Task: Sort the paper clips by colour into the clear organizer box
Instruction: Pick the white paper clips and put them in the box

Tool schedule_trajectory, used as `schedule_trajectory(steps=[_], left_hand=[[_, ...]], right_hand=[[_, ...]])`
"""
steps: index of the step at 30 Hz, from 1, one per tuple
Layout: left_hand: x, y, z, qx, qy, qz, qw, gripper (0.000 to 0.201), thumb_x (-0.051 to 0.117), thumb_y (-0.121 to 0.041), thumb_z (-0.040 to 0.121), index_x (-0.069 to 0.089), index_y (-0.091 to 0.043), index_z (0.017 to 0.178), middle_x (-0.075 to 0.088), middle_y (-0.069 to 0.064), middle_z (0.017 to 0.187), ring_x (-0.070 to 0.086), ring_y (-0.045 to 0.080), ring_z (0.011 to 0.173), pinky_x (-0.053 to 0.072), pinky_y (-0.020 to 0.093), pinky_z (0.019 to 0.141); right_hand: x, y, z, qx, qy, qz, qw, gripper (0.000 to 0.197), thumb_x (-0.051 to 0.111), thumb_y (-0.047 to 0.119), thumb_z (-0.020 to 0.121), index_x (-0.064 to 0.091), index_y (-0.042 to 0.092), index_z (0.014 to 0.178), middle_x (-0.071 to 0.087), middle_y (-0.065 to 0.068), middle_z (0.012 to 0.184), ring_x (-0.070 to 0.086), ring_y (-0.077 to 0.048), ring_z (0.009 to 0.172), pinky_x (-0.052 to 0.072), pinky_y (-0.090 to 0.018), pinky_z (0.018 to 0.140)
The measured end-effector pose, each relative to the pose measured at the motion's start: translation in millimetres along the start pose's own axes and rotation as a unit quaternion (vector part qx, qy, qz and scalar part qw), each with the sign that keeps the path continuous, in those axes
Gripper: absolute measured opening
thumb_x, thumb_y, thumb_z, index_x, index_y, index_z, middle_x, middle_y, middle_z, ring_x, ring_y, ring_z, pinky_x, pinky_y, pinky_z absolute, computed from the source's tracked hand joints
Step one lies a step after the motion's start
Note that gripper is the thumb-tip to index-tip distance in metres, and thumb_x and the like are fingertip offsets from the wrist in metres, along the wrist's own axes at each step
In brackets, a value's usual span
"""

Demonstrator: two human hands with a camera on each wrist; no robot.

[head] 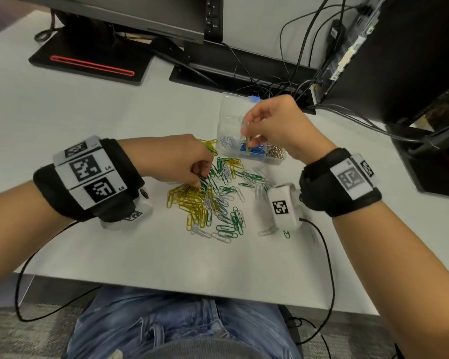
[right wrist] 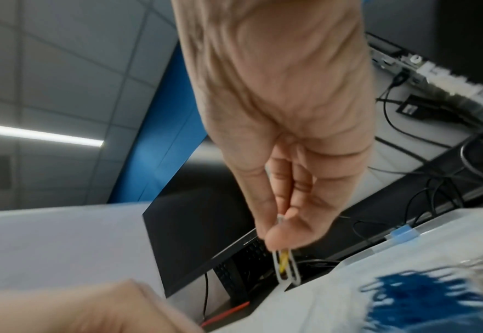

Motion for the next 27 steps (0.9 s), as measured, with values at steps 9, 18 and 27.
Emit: schedule_trajectory(steps=[9, 18, 27], left_hand=[[13.4, -19.4, -5.3, 0.093, 0.058, -0.012, 0.994, 0.021, 0.067, -0.022, 0.085, 0.062, -0.026, 0.105, 0.056, -0.007, 0.097, 0.054, 0.009, 0.082, 0.046, 0.023, 0.072], [11.8, -4.5, 3.4, 0.051, 0.045, 0.064, 0.996, 0.010, 0.068, -0.026, 0.084, 0.065, -0.022, 0.093, 0.058, -0.004, 0.093, 0.054, 0.013, 0.082, 0.044, 0.026, 0.069], [-18.1, 13.1, 15.5, -0.037, -0.077, 0.038, 0.996, 0.017, 0.071, -0.028, 0.081, 0.065, -0.017, 0.092, 0.062, -0.003, 0.089, 0.050, 0.010, 0.072, 0.036, 0.021, 0.057]], right_hand=[[18.6, -10.0, 20.5, -0.006, -0.041, -0.089, 0.995, 0.018, 0.075, 0.005, 0.077, 0.067, 0.002, 0.093, 0.061, -0.010, 0.084, 0.062, -0.018, 0.071, 0.059, -0.029, 0.063], [41.8, -18.5, -54.3, -0.025, 0.189, -0.266, 0.945, 0.011, 0.075, 0.007, 0.074, 0.069, 0.015, 0.076, 0.058, 0.010, 0.065, 0.050, -0.003, 0.059, 0.037, -0.017, 0.056], [29.0, -11.5, -5.3, -0.081, 0.021, -0.350, 0.933, 0.025, 0.073, 0.017, 0.079, 0.069, 0.023, 0.104, 0.039, 0.000, 0.095, 0.035, -0.019, 0.106, 0.033, -0.028, 0.081]])
Point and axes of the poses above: each hand's wrist, its own z-axis towards the middle knuckle, its own x-axis out of the palm, y = z × x, the point moved 4 cm from there along z, towards the middle knuckle
